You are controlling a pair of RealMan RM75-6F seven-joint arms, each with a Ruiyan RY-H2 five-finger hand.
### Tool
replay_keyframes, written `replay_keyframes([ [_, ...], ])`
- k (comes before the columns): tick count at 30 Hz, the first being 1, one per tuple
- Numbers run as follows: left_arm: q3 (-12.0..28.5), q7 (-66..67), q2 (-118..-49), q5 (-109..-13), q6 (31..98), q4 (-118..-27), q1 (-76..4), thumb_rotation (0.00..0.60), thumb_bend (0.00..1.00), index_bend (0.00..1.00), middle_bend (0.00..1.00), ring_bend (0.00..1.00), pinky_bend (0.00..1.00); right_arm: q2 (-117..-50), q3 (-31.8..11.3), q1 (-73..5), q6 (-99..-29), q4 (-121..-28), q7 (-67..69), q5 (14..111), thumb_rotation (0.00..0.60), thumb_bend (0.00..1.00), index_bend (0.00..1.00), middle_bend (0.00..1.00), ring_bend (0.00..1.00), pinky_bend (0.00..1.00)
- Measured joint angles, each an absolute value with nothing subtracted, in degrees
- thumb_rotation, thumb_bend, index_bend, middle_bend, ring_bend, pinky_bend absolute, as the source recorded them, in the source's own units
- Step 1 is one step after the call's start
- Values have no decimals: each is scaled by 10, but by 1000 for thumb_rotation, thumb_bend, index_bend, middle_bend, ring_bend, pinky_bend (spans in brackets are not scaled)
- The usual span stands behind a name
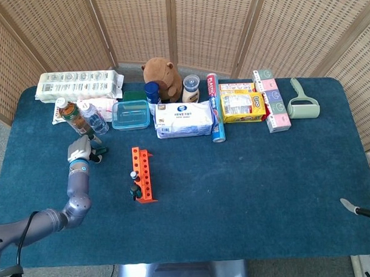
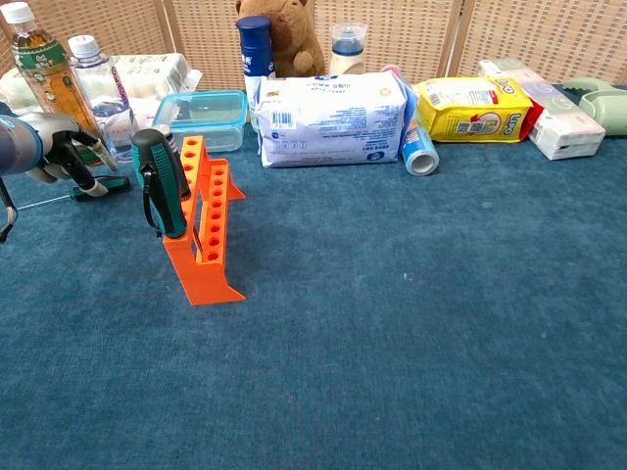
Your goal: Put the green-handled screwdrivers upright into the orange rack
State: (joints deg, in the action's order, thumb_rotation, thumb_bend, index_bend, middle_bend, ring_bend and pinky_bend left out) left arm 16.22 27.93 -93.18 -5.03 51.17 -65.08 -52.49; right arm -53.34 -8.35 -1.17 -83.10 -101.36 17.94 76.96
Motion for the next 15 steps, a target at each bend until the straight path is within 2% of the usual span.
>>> replay_keyframes([
  [15, 186, 326, -950, -37, 529, -644, -519, 600, 383, 399, 962, 970, 995, -532, -84, -11, -831, -1012, 184, 769, 600, 86, 60, 60, 12, 0],
])
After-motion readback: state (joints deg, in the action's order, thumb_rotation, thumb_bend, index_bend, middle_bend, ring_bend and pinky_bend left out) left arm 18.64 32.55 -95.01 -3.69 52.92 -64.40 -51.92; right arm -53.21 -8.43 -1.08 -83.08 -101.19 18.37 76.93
